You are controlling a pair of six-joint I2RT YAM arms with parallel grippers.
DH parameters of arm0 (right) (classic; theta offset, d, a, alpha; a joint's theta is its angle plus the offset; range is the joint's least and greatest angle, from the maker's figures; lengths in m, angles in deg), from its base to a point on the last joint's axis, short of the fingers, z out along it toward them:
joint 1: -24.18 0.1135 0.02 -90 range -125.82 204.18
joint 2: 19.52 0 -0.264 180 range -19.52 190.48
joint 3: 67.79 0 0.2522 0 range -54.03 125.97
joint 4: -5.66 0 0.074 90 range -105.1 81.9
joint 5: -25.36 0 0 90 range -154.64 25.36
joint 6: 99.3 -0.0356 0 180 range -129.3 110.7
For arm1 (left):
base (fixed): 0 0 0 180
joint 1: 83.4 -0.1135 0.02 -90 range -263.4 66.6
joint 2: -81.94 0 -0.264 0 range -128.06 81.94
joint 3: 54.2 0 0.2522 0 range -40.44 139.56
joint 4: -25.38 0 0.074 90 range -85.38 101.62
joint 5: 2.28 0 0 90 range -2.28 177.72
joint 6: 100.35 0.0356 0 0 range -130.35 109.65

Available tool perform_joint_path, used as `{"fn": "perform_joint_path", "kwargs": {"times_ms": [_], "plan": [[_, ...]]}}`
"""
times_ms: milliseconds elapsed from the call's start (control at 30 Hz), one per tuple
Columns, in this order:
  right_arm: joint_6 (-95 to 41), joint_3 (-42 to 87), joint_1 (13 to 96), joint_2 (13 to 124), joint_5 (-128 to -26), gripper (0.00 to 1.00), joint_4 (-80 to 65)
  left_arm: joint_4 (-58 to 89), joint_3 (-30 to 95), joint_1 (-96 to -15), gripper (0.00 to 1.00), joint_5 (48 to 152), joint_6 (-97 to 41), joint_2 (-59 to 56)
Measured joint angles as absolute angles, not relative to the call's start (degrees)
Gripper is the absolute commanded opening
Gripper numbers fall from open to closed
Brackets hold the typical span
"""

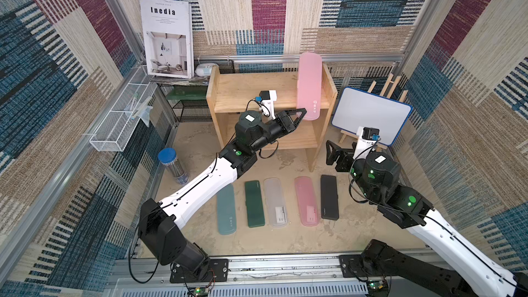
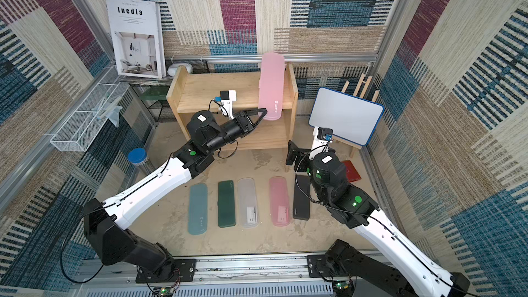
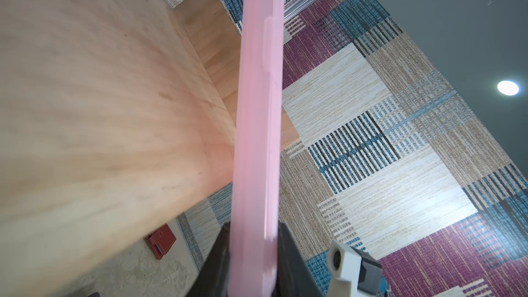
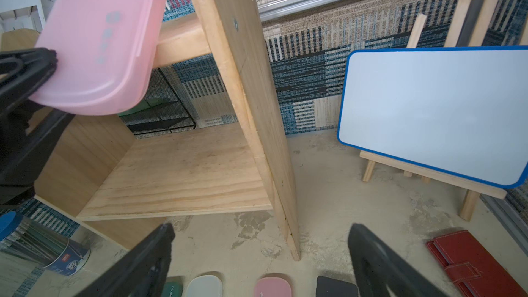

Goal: Remove the pencil cases from the shelf
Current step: Pick up the pencil case from the shelf.

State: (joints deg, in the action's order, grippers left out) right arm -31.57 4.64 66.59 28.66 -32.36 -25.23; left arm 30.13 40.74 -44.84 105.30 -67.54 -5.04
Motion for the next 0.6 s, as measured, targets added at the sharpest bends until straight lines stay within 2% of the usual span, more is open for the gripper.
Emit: {"fn": "perform_joint_path", "kwargs": {"times_ms": [167,433,600], "plan": [[-31.3,5.1,64.1,25.8,-43.8,1.00,-21.9,32.0,33.1,-45.9,0.00,107.1,-65.8,1.6],[-28.1,15.7,61.1,29.6,-80.6,1.00,-14.7,43.4,23.9,-55.4,0.00,125.2,-70.4,11.5],[-25.9,20.4,60.8,34.4,-93.3,1.00,-13.4,40.6,22.6,-57.3,0.00,134.4,-67.6,20.7]]}}
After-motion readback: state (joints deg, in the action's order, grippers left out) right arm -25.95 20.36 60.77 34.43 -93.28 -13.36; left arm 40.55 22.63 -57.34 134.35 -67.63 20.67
